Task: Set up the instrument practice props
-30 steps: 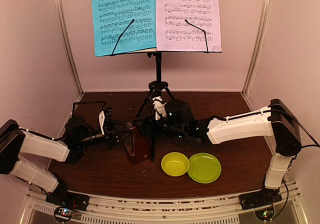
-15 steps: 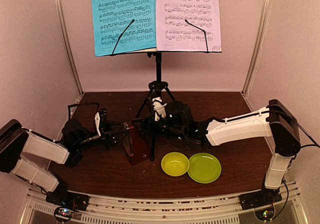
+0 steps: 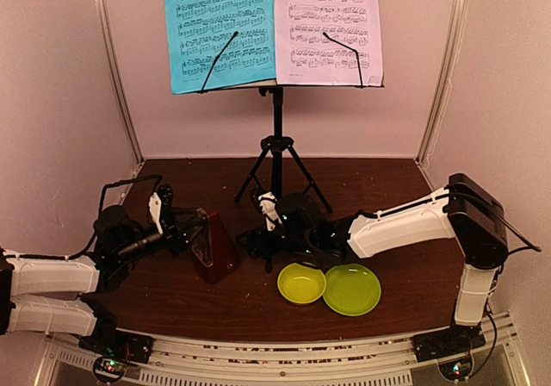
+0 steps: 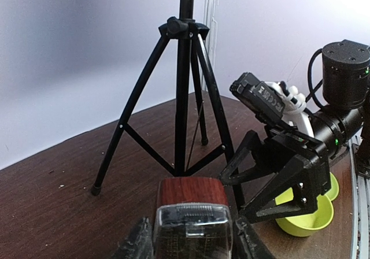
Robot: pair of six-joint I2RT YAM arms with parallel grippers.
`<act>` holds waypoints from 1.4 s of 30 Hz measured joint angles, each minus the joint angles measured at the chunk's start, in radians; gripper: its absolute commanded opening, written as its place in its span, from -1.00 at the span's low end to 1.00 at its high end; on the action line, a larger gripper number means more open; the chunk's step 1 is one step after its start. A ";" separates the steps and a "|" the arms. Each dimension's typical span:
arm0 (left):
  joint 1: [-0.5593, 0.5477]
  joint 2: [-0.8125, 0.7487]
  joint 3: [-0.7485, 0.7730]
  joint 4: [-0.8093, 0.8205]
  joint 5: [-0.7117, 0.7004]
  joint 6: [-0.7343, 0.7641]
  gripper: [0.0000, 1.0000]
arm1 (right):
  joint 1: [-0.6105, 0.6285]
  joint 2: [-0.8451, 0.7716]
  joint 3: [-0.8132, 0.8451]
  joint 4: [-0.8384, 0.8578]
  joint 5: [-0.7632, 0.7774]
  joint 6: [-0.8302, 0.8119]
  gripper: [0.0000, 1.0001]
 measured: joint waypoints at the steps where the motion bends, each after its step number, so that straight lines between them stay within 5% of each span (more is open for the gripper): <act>1: 0.000 0.002 0.002 -0.001 0.003 0.000 -0.80 | 0.000 0.000 0.000 0.000 -0.001 0.000 0.57; 17: -0.036 0.165 0.000 0.209 0.062 -0.013 -0.81 | 0.006 -0.199 0.019 0.018 -0.046 -0.007 0.62; 42: -0.084 0.269 0.023 0.317 0.058 -0.032 -0.81 | 0.007 -0.029 0.148 -0.027 -0.039 -0.006 0.54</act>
